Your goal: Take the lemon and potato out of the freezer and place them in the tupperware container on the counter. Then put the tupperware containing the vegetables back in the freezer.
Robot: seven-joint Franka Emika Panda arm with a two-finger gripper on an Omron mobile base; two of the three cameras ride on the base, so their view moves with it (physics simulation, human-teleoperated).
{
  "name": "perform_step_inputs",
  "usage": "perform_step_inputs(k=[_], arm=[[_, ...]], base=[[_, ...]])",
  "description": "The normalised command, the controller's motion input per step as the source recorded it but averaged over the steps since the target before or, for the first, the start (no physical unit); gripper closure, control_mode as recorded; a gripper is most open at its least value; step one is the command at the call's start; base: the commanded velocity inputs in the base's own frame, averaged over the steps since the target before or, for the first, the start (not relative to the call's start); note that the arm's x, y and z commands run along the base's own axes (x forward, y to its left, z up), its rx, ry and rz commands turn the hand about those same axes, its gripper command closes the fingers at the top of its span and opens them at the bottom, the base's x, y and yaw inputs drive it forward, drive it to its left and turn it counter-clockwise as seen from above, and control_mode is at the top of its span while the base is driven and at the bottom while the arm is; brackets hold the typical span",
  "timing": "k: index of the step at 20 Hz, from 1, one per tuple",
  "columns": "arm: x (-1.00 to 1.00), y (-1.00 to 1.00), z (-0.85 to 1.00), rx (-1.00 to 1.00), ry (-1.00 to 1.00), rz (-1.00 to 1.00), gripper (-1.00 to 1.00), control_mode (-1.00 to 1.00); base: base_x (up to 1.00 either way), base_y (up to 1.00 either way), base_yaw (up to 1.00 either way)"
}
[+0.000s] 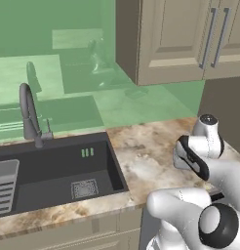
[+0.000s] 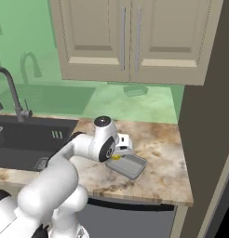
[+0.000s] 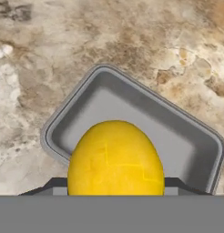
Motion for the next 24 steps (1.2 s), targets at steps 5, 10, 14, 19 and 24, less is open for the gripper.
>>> perform_step_inputs(k=[5,10,14,19,24], arm=[[0.41,-0.08,-0.46,0.00,0.02,0.00,1.00,-1.00],[0.35,-0.13,-0.35,0.00,0.03,0.00,1.00,-1.00],[0.30,-0.12,-0.30,0.00,0.03,0.00,1.00,-1.00],[0.24,-0.10,-0.22,0.00,0.05,0.00,1.00,-1.00],[0.11,-0.06,-0.05,0.02,0.06,0.00,-1.00,-1.00]], base=[[0.00,0.00,0.00],[0.00,0.00,0.00],[0.00,0.00,0.00],[0.00,0.00,0.00],[0.00,0.00,0.00]])
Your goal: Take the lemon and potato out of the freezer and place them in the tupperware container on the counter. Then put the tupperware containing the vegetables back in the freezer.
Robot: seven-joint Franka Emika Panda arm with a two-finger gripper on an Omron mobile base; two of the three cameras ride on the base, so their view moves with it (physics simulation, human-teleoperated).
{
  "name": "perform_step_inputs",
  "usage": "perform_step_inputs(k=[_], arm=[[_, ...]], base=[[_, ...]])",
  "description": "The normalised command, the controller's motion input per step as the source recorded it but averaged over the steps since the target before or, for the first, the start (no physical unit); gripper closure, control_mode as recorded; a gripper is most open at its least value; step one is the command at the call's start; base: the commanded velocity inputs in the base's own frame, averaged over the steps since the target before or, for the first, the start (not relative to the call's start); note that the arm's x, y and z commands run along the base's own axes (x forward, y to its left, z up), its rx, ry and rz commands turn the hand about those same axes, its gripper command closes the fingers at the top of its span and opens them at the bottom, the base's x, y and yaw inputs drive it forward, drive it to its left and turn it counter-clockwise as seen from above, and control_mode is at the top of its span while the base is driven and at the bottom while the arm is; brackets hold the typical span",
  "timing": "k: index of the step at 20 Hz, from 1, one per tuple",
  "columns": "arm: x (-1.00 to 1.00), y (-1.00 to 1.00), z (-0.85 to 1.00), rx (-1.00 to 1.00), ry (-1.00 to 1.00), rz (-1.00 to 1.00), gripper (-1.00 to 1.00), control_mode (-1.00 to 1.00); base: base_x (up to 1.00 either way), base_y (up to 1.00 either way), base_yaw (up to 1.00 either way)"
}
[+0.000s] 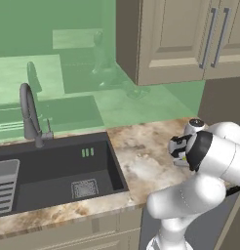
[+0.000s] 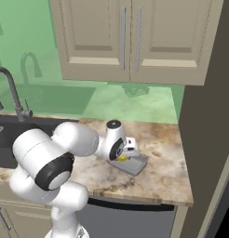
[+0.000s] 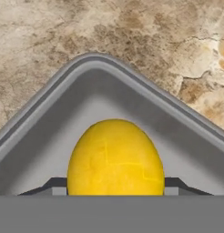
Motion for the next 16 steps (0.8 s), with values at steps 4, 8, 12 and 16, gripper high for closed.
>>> perform_step_inputs(k=[4,8,12,16], arm=[[-0.01,-0.24,0.00,0.01,0.00,0.00,-1.00,-1.00],[-0.09,-0.04,0.00,0.00,0.00,0.00,-1.00,-1.00],[-0.32,0.00,0.10,0.00,-0.01,0.00,-1.00,-1.00],[-0.45,0.00,0.49,0.02,0.00,0.00,-1.00,-1.00]], base=[[0.00,0.00,0.00],[0.00,0.00,0.00],[0.00,0.00,0.00],[0.00,0.00,0.00]])
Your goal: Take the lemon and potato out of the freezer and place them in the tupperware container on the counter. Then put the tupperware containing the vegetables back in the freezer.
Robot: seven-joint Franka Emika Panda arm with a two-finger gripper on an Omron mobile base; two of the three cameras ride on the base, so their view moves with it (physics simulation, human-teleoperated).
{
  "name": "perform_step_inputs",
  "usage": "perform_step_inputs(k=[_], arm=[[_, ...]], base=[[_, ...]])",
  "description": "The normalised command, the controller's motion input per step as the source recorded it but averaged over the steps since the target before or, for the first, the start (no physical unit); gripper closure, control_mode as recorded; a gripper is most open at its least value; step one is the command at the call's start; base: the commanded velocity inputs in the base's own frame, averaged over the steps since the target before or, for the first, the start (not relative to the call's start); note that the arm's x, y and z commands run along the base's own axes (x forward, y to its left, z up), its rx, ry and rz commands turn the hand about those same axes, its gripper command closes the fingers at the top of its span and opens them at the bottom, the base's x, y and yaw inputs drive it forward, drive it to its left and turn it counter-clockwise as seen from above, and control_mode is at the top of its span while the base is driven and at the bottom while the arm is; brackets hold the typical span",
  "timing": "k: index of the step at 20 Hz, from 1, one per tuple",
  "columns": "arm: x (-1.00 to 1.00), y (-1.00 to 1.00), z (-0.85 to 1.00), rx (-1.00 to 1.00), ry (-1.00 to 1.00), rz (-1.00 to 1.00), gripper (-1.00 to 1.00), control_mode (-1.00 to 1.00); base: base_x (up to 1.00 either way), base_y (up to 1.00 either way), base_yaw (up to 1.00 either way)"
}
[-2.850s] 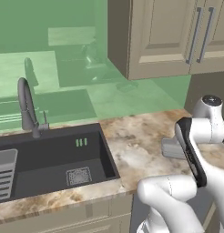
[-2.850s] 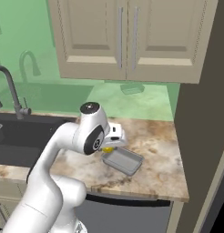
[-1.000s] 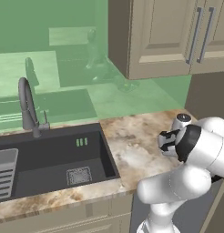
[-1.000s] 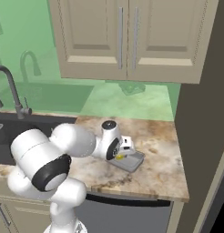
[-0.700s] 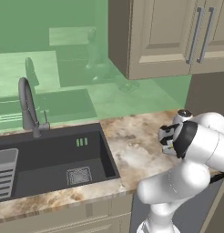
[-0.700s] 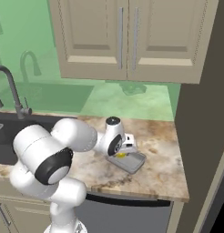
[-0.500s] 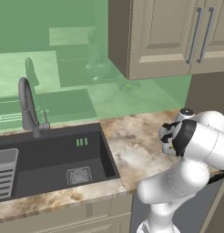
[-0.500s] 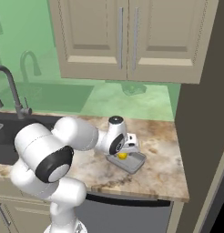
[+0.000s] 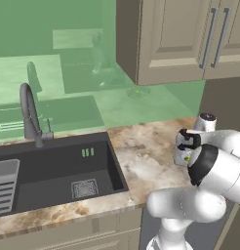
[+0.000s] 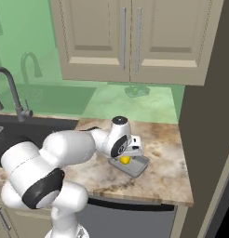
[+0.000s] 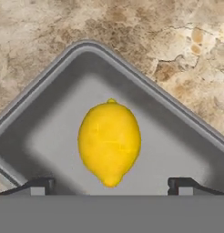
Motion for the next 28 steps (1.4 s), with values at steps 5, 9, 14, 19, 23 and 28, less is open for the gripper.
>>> perform_step_inputs(k=[5,9,14,19,23,28], arm=[[-0.51,0.01,1.00,0.03,-0.08,0.00,-1.00,-1.00],[-0.68,0.18,1.00,0.00,-0.09,0.00,-1.00,-1.00],[-0.95,0.49,1.00,0.01,-0.09,-0.02,-1.00,-1.00],[-0.99,0.82,1.00,0.00,-0.16,-0.06,-1.00,-1.00],[-0.67,1.00,1.00,0.00,-0.10,-0.01,-1.00,-1.00],[-0.63,0.72,0.96,0.02,-0.11,-0.01,-1.00,-1.00]], base=[[0.00,0.00,0.00],[0.00,0.00,0.00],[0.00,0.00,0.00],[0.00,0.00,0.00],[0.00,0.00,0.00],[0.00,0.00,0.00]])
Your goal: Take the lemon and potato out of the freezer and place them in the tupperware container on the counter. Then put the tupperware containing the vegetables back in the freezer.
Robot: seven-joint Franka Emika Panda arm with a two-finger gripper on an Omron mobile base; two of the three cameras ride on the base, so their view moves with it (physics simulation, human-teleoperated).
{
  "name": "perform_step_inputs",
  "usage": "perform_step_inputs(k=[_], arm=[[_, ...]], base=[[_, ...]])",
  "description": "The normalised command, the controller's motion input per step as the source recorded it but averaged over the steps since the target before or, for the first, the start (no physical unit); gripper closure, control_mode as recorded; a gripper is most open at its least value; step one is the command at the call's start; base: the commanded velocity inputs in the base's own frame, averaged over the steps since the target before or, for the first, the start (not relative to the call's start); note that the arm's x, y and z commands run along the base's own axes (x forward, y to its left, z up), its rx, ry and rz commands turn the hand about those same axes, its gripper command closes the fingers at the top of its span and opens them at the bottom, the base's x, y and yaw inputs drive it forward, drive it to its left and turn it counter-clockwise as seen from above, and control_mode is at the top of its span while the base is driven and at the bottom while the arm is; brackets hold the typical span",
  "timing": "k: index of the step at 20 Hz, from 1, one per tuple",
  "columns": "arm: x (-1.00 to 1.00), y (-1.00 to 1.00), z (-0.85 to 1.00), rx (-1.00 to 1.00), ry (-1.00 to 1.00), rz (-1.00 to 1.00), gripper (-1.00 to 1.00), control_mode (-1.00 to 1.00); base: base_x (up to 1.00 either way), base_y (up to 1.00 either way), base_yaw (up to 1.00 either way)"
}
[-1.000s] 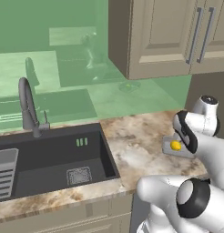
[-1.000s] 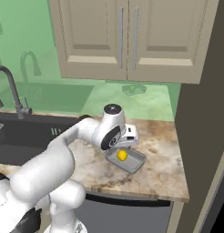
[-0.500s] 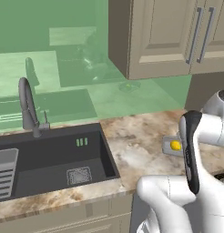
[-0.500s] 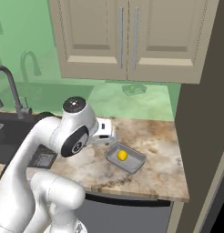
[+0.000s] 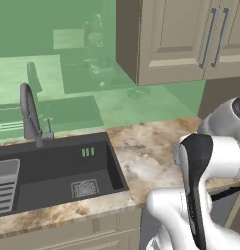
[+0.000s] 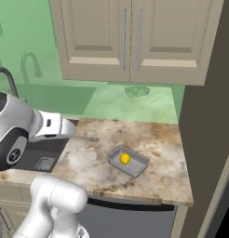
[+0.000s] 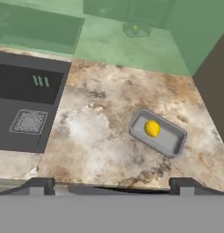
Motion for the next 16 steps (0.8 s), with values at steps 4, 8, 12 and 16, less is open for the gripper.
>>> perform_step_inputs(k=[4,8,12,16], arm=[[-0.47,0.15,0.93,0.19,-0.21,-0.07,-1.00,-1.00],[-0.58,-0.20,0.56,0.31,-0.25,-0.04,-1.00,-1.00],[-0.89,-0.28,0.11,0.34,-0.34,0.07,-1.00,-1.00],[-0.67,0.00,0.05,0.14,-0.29,0.04,-1.00,-1.00]], base=[[0.00,0.00,0.00],[0.00,0.00,0.00],[0.00,0.00,0.00],[0.00,0.00,0.00]])
